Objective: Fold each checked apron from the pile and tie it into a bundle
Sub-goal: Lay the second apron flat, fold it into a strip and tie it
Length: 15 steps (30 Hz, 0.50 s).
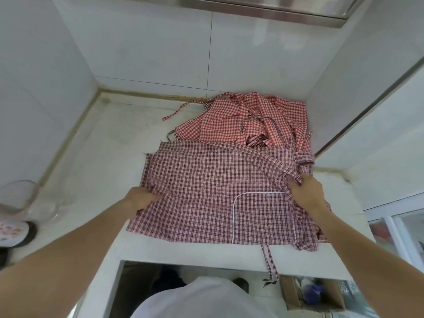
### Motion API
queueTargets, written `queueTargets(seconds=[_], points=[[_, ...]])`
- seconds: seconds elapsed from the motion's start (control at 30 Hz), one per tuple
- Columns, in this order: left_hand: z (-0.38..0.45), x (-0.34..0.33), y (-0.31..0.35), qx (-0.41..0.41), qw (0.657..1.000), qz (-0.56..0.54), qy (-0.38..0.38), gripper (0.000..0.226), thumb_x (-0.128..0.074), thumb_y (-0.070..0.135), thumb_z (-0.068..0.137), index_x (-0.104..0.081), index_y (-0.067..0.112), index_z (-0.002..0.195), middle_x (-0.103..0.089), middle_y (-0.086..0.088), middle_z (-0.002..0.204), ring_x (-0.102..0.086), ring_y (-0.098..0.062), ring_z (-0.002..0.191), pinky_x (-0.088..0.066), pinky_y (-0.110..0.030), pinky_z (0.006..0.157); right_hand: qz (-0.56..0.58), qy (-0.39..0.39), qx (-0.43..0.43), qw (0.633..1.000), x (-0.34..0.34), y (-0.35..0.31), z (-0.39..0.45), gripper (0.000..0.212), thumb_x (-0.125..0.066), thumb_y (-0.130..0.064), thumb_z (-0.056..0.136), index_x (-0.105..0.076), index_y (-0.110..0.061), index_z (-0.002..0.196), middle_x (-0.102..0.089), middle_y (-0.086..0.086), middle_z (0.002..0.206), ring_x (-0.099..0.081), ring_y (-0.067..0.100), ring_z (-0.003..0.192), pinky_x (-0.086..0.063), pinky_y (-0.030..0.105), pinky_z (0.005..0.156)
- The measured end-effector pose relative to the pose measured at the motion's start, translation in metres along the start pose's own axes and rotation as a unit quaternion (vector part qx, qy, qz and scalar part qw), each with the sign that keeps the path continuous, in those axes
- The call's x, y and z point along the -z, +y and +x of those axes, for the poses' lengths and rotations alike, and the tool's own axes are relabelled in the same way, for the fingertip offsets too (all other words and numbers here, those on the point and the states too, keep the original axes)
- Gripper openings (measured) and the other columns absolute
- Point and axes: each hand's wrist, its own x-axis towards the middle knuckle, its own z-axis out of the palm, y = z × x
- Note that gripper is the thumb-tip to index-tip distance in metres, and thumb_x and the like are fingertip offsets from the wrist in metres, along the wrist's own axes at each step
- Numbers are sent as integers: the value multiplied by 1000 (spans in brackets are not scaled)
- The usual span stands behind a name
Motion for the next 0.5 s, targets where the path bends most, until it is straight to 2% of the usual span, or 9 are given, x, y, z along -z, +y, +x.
queueTargets(seconds=[0.07,0.1,0.17,0.23,0.27,0.4,0.5], points=[[-8,12,5,-15,994,-83,-69,61,-76,17,86,-50,4,139,-63,-13,127,-62,-29,110,-48,-42,103,43,-27,-13,999,16,-4,8,33,-58,-32,98,-61,-3,82,-65,13,71,-62,35,73,-42,30,60],[-12,20,4,-18,990,-84,-111,58,-74,16,86,-50,7,138,-63,-10,127,-62,-27,112,-46,-42,103,82,-55,-23,995,24,-5,13,27,-60,-30,95,-64,-7,82,-70,14,81,-64,35,80,-49,35,69],[-20,35,-3,1,982,-23,-188,57,-73,17,85,-48,13,136,-63,-6,129,-59,-25,116,-45,-42,103,145,-130,-50,979,39,-7,20,10,-64,-23,92,-68,-16,86,-73,12,95,-67,33,88,-52,43,89],[-23,47,-19,34,972,74,-220,61,-77,17,82,-48,15,135,-62,-3,130,-59,-23,118,-48,-41,101,159,-192,-63,966,51,-7,25,2,-66,-18,91,-67,-16,91,-72,11,102,-67,29,91,-51,43,95],[-24,49,-28,51,967,116,-222,64,-80,18,80,-48,15,135,-63,-1,129,-60,-21,117,-50,-38,99,136,-206,-69,967,53,-5,28,7,-66,-19,91,-66,-13,96,-71,11,106,-66,29,94,-50,43,96],[-24,44,-53,74,962,181,-192,69,-85,22,77,-54,11,137,-69,-1,120,-65,-19,110,-56,-33,93,-77,-195,-56,976,46,-7,35,39,-69,-31,90,-62,-3,116,-64,15,114,-58,37,106,-45,43,99],[-24,34,-55,58,966,202,-153,72,-85,27,78,-51,11,140,-67,-2,123,-66,-21,108,-58,-36,91,-188,-60,-15,980,26,-11,38,57,-68,-37,71,-56,0,113,-56,21,121,-52,39,106,-46,51,98]])
